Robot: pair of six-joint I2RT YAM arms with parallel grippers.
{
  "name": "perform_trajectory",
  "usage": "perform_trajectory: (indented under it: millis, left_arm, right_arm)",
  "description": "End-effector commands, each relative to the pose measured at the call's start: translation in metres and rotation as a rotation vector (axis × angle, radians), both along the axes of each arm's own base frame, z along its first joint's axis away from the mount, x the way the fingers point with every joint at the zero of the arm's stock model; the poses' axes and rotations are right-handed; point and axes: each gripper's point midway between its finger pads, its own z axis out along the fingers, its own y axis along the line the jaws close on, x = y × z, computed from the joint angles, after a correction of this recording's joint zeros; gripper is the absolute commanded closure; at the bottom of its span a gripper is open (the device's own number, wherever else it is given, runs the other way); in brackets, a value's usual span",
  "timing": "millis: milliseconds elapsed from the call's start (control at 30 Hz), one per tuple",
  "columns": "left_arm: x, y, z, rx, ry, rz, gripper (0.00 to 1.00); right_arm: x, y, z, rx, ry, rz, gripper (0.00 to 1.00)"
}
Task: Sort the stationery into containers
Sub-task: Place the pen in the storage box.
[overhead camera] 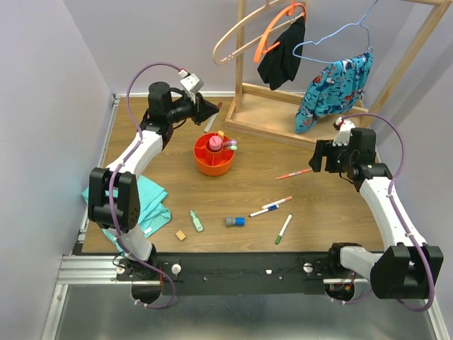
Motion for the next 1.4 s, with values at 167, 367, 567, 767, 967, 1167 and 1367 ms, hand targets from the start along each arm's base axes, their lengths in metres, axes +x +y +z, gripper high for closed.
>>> perform_trajectory:
  millis: [167, 367, 567, 767, 967, 1167, 1367]
  left_arm:
    - [0.022, 0.015, -0.048, -0.001, 0.059, 0.012, 0.95]
    - [0.034, 0.026, -0.076, 0.011, 0.087, 0.013, 0.96]
    - [0.037, 0.028, -0.098, -0.005, 0.153, 0.022, 0.91]
    - [0.025, 0.031, -0.112, 0.009, 0.181, 0.027, 0.83]
    - [0.017, 0.038, -0.111, 0.037, 0.195, 0.041, 0.69]
    - [0.030, 0.051, -0.074, 0.107, 0.142, 0.112, 0.48]
    - [0.017, 0.024, 0.031, 0.076, -0.029, 0.020, 0.46]
  right_arm:
    - [0.011, -0.005, 0.010, -0.014, -0.038, 0.008, 0.13]
    - [0.012, -0.011, 0.008, -0.044, 0.006, 0.007, 0.13]
    - [0.017, -0.012, 0.007, -0.049, 0.013, 0.015, 0.14]
    - [0.019, -0.011, 0.008, -0.050, 0.008, 0.020, 0.14]
    - [0.017, -0.009, 0.009, -0.041, 0.000, 0.027, 0.14]
    - [0.014, -0.006, 0.012, -0.024, -0.024, 0.027, 0.14]
    - [0.007, -0.005, 0.010, -0.002, -0.038, 0.006, 0.14]
